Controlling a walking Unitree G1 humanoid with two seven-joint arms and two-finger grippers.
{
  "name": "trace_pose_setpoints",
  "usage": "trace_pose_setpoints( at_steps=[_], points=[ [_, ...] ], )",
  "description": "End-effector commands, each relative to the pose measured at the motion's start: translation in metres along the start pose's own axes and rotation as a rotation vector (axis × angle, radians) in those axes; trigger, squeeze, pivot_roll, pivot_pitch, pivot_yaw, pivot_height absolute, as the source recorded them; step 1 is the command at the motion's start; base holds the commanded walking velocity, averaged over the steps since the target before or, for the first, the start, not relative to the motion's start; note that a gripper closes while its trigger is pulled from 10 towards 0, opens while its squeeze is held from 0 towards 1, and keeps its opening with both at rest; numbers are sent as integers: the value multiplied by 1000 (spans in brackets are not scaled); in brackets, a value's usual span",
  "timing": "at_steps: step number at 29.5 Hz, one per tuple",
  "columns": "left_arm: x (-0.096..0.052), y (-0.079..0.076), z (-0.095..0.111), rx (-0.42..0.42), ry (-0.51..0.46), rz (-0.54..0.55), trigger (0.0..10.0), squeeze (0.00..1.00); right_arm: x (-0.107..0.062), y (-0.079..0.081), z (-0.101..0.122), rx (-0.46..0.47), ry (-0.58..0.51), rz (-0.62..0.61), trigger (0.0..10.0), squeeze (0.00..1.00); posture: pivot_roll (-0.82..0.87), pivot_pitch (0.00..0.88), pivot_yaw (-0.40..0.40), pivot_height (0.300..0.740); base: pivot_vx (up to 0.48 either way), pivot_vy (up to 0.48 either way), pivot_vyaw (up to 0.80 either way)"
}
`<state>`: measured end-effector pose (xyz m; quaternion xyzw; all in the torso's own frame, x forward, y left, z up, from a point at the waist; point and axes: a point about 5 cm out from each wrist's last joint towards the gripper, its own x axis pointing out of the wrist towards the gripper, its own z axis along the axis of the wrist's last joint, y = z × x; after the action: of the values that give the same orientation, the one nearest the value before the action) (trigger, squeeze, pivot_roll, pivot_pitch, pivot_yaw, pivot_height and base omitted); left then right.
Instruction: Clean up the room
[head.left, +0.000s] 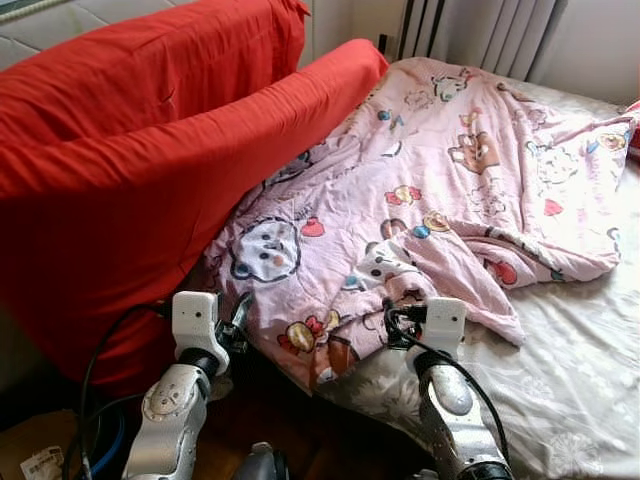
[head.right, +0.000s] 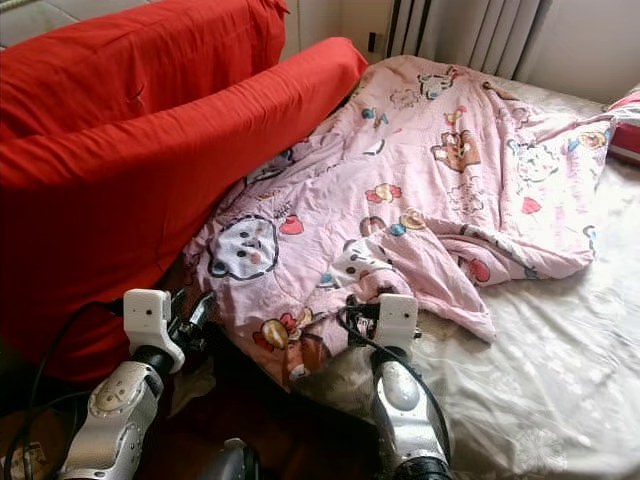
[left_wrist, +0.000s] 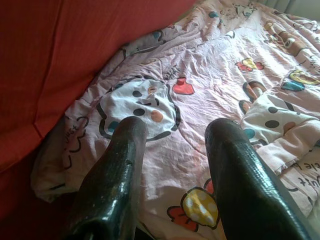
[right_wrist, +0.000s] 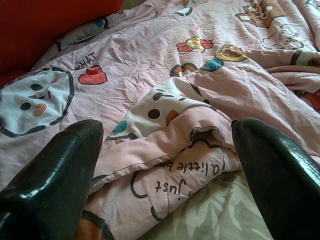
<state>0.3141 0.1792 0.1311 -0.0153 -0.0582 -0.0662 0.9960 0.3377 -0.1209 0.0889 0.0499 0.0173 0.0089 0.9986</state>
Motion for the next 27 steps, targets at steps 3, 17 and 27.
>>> trace_pose_setpoints(
  at_steps=[3, 17, 27],
  points=[
    [-2, 1, -4, 1, 23, -1, 10000, 0, -2, 0, -2, 4, 2, -1, 10000, 0, 112, 238, 22, 652, 271, 0, 0],
    [-1, 0, -2, 3, 18, -5, 10000, 0, -2, 2, -3, 5, 7, 12, 10000, 0, 111, 236, 24, 652, 301, 0, 0],
    [-1, 1, -2, 7, 16, -1, 10000, 0, -2, 3, -5, 5, 13, 21, 10000, 0, 112, 242, 21, 652, 338, 0, 0]
  ],
)
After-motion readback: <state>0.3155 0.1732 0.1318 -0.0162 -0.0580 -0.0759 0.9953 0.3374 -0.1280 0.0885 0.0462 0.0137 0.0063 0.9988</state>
